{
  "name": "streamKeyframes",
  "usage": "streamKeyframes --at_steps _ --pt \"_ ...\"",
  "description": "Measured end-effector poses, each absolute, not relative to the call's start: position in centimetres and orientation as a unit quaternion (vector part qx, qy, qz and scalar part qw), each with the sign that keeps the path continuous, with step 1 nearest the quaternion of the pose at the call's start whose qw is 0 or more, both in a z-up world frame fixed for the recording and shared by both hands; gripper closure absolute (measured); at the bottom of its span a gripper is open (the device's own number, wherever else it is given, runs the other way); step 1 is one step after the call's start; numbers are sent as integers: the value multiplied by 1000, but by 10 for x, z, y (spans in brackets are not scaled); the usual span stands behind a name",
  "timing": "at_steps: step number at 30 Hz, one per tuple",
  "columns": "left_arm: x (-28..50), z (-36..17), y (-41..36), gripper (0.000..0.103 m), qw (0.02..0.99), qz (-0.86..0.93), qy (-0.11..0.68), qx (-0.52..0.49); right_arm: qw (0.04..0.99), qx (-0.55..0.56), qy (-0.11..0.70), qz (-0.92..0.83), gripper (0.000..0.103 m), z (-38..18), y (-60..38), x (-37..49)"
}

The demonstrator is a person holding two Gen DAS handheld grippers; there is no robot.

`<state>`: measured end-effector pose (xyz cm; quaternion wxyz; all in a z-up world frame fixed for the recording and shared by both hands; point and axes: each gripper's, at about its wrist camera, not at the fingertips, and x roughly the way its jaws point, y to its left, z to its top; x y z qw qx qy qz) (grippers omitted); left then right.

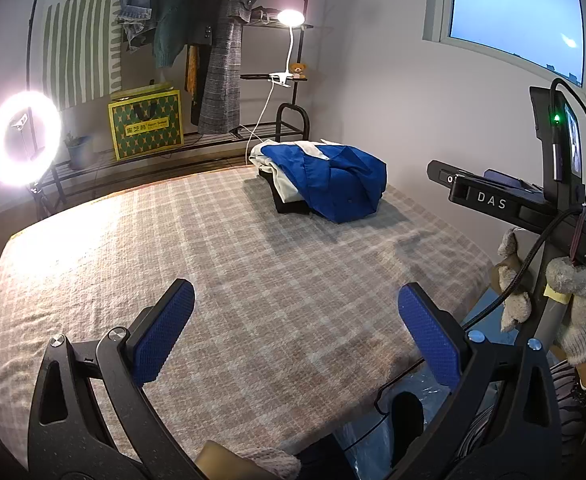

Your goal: Fold large clothes

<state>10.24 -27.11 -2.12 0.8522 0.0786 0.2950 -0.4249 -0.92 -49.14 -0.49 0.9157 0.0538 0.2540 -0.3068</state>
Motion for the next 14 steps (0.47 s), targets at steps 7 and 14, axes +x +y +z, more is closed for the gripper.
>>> streamKeyframes --at_steps 7,14 --pt "103 -22 -271 0 852 -425 295 79 916 51 258 -304 0 -6 -494 -8" --pt "102 -20 -266 0 863 -415 278 78 915 51 262 -303 0 -8 -498 -6"
